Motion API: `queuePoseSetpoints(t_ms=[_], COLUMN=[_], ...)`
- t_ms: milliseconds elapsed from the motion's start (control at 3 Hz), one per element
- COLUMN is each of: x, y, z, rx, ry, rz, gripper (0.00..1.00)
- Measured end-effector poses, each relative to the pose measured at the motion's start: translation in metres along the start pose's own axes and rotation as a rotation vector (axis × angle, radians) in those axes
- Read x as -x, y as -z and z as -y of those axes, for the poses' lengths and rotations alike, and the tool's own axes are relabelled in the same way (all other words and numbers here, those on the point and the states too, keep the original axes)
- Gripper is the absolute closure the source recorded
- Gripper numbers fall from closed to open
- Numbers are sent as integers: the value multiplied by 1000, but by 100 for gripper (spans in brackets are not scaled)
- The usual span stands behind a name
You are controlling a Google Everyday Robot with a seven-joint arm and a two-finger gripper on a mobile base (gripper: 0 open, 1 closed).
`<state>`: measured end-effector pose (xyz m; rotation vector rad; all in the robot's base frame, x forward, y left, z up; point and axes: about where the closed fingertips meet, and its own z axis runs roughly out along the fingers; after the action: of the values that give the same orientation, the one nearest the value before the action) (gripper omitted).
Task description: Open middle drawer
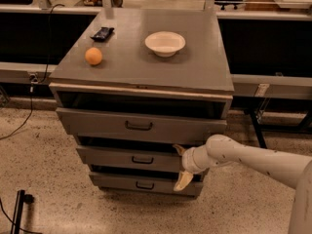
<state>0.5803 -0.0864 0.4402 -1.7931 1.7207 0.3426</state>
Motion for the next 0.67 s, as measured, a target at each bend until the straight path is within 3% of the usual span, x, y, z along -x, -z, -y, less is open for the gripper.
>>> queuePoseSetpoints(t_ms=[333,667], x=[-8,-8], y=[-10,-12], z=[12,12], rx=[13,34], ry=[1,-5], rz=[-30,-50], gripper=[18,42])
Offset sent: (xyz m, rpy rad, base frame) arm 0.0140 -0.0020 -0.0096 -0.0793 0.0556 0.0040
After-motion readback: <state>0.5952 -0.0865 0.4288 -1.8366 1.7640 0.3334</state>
